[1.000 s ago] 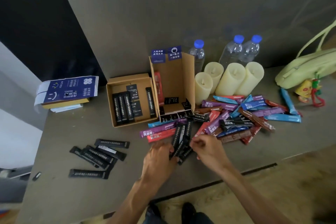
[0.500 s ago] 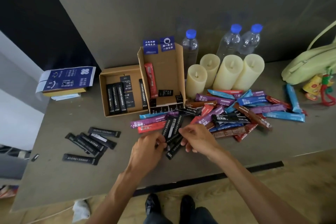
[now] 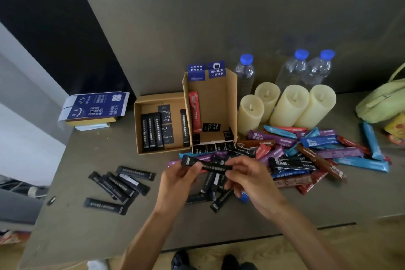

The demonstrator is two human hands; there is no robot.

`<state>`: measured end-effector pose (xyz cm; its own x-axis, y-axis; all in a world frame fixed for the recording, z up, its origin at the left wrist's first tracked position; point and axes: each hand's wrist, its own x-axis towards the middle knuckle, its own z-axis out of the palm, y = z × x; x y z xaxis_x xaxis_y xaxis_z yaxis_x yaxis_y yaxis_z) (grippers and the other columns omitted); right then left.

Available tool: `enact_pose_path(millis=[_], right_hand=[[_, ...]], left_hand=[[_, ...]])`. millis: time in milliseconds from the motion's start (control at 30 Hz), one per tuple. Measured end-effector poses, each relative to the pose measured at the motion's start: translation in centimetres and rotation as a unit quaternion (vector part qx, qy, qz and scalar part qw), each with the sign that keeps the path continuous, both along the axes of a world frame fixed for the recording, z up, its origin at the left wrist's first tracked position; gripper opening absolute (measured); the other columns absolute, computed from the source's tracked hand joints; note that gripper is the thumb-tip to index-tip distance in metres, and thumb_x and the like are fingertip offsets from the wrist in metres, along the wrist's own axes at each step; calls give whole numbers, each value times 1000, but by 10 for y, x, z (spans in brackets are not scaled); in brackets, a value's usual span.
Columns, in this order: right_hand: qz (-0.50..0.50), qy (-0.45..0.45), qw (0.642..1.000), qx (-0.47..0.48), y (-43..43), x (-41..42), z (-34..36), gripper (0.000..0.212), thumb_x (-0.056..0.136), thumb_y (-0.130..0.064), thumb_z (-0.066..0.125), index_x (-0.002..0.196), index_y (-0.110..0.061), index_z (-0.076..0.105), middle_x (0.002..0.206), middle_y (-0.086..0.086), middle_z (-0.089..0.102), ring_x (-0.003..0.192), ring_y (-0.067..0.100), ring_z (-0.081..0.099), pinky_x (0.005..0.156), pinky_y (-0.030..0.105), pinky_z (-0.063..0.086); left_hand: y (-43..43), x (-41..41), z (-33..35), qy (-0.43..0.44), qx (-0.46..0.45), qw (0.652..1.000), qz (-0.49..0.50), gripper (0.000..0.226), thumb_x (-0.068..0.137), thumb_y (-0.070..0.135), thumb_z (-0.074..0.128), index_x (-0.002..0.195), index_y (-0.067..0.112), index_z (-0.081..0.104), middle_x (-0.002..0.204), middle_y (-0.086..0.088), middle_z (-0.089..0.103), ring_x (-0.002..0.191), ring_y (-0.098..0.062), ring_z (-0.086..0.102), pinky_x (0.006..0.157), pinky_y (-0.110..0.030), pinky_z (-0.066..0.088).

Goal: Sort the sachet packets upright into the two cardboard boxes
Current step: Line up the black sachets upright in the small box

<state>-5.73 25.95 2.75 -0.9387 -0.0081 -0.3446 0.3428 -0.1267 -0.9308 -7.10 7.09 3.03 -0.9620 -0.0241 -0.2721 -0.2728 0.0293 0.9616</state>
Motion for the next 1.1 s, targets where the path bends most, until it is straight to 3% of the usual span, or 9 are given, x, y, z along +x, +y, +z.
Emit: enact_pose_path(millis=[167, 300, 400, 533, 700, 833, 900, 1000, 1100], right_hand=[[3, -5, 1000, 18, -28, -13, 6, 9, 93, -3, 65, 101, -2, 69, 65, 16, 64, 47, 14, 52, 42, 23, 36], [-25, -6, 999, 19, -53, -29, 10, 6, 94, -6, 64, 98, -4, 69, 63, 11, 61, 52, 12, 53, 44, 20, 38], [-40, 19, 998, 35, -65, -43, 18, 5, 95, -8, 65, 96, -6, 69, 64, 5, 60, 57, 11, 56, 46, 19, 40], [-4, 70, 993, 100, -84, -63, 30, 5, 93, -7, 66, 98, -6, 69, 65, 2, 64, 56, 9, 59, 48, 17, 41], [-46, 97, 977, 183, -92, -86, 29, 9, 93, -18, 68, 99, -12, 66, 80, 8, 72, 63, 16, 68, 53, 16, 47], [-44, 90, 948, 301, -93, -94, 13, 10, 92, -23, 69, 95, -14, 69, 79, 1, 72, 58, 7, 67, 58, 18, 53], [-30, 93, 937, 335, -95, -94, 7, 12, 93, -23, 68, 90, -13, 72, 76, -2, 72, 61, 7, 68, 62, 23, 57], [-27, 96, 935, 340, -95, -93, 6, 16, 95, -22, 66, 86, -11, 74, 72, -2, 72, 58, 8, 66, 57, 19, 52], [-24, 94, 934, 344, -93, -94, 6, 18, 95, -22, 66, 86, -8, 74, 71, 1, 71, 57, 12, 65, 59, 23, 53]], left_hand=[[-21, -20, 1, -18, 25, 999, 26, 20, 90, 21, 70, 83, 2, 70, 62, 1, 60, 58, -8, 53, 59, -22, 43], [-46, -31, 5, -37, 38, 998, -14, 12, 91, 14, 68, 84, 5, 72, 65, 1, 64, 57, -3, 56, 54, -14, 44], [-69, -38, 2, -3, -97, 987, -125, 11, 91, 14, 68, 84, 18, 76, 71, 8, 69, 64, 1, 59, 60, -11, 44], [-87, -49, 5, 46, -242, 946, -213, 10, 90, 24, 68, 84, 28, 75, 78, 14, 73, 75, 3, 65, 67, -9, 46], [-98, -82, 7, 73, -279, 949, -128, 4, 89, 21, 70, 91, 24, 72, 82, 15, 69, 75, 5, 62, 61, -6, 44], [-89, -127, -6, 52, -327, 938, -108, 7, 91, 25, 67, 94, 23, 73, 92, 6, 70, 85, -10, 66, 75, -25, 55], [-78, -142, -12, 40, -338, 931, -127, 10, 94, 26, 64, 95, 22, 73, 93, 4, 70, 81, -9, 67, 70, -27, 58], [-62, -154, -18, 23, -350, 926, -137, 12, 95, 26, 62, 98, 20, 73, 91, 2, 70, 75, -12, 67, 66, -31, 60], [-55, -158, -25, 10, -376, 918, -122, 10, 94, 25, 63, 95, 20, 72, 86, 1, 69, 72, -14, 67, 58, -29, 56]])
